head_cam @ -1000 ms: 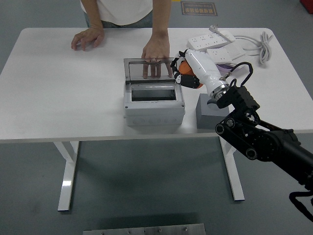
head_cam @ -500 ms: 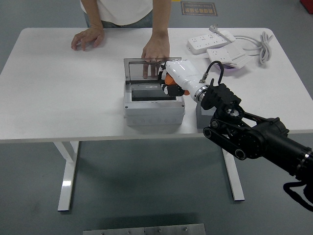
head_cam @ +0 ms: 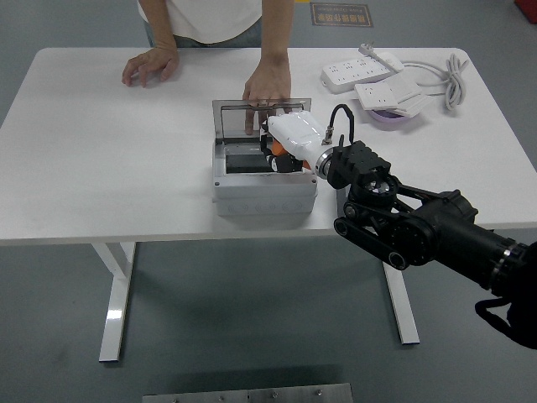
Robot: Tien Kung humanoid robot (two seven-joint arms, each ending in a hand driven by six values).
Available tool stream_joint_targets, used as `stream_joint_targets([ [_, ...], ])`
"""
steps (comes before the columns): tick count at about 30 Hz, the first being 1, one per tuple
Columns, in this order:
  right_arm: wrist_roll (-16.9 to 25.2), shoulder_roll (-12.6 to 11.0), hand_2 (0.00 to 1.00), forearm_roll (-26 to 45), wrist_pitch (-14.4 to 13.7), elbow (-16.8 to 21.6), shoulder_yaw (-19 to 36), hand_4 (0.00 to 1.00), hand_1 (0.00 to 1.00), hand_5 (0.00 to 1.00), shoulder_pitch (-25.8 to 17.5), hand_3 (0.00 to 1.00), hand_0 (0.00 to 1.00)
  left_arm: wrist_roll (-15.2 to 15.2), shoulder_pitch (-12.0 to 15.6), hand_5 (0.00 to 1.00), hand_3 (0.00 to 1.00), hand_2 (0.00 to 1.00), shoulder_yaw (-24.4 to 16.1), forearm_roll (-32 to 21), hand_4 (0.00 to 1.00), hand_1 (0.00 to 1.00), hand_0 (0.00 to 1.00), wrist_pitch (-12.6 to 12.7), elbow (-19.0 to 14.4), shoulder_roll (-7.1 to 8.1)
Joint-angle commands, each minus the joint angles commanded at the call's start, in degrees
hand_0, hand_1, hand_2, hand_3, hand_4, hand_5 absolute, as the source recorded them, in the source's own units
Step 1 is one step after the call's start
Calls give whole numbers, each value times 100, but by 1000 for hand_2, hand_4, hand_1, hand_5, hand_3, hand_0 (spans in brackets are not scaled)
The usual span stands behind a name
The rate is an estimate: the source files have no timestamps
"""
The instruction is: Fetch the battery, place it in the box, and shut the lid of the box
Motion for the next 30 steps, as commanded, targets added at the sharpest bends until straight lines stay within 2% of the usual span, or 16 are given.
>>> stream_joint_targets([
  [11, 21, 239, 250, 83, -81, -105, 81, 349, 260, 2, 164, 347, 216, 30, -47, 209, 581, 662, -43, 75, 593, 749, 679, -20, 0, 11],
  [22, 114, 569, 251, 159, -332, -407, 186, 359, 262, 2, 169, 350, 217, 68, -122, 216, 581, 663, -99, 187, 594, 749, 679, -60, -1, 24],
  [30, 202, 609, 252, 204, -554, -600, 206, 360, 264, 2, 117, 349, 215, 77, -159, 217, 580, 662, -116, 228, 592, 749, 678, -78, -2, 39],
])
